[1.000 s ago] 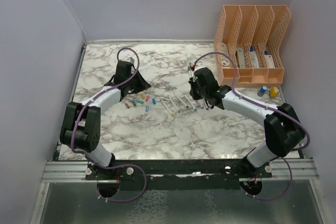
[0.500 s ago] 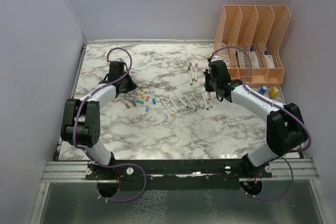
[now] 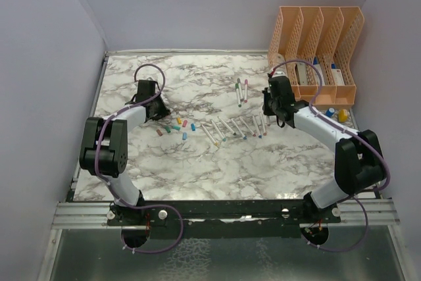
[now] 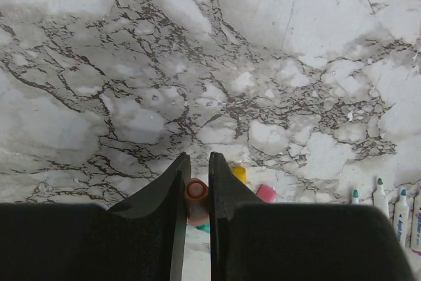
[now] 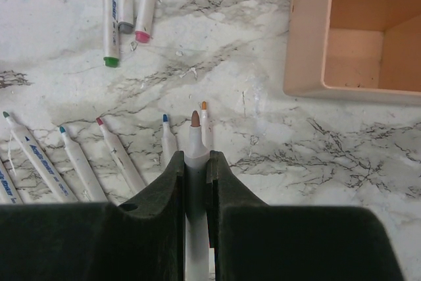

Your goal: Open the pen caps

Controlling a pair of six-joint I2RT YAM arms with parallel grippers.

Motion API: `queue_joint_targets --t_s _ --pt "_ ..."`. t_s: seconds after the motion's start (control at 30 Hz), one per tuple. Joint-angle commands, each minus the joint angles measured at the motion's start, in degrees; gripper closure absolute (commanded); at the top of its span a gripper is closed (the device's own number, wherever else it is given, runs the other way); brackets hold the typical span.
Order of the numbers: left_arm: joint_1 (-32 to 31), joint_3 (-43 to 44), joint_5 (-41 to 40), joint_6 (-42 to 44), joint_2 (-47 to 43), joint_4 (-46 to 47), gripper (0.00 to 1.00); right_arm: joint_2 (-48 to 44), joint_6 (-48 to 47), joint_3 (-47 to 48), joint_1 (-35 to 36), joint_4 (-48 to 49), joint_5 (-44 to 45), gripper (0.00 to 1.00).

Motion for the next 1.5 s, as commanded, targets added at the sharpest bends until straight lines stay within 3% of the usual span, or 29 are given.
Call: queue_joint_targets --t_s 0.0,0.5,1.0,1.1,1.23,1.47 --pt "0.5 -0.9 -0.1 0.4 1.2 -0.3 0.8 0.8 1.4 -1.8 -0.6 1.0 -1.0 0.99" --pt "1.5 -1.0 1.3 -1.6 -3.2 -0.9 0.56 7.7 2.3 -2.4 -3.0 3.1 -1.0 0.99" --pt "1.6 -2.8 7.0 -2.0 -19.0 -2.8 0.52 12.6 3.4 0.0 -4.2 2.2 -2.0 0.98" --pt "1.7 -3.1 7.5 -2.1 -20.0 -3.2 0.51 13.6 4.0 0.5 -4.3 1.3 -2.3 0.89" --pt "1.7 -3.6 7.9 -2.4 -21.0 -3.4 0.51 13.7 5.0 0.0 -4.5 0.8 -1.9 0.6" --pt "1.7 -3.0 8.4 -2.4 -22.0 -3.9 0.51 11.2 4.9 0.0 -4.6 0.3 -1.3 0.54"
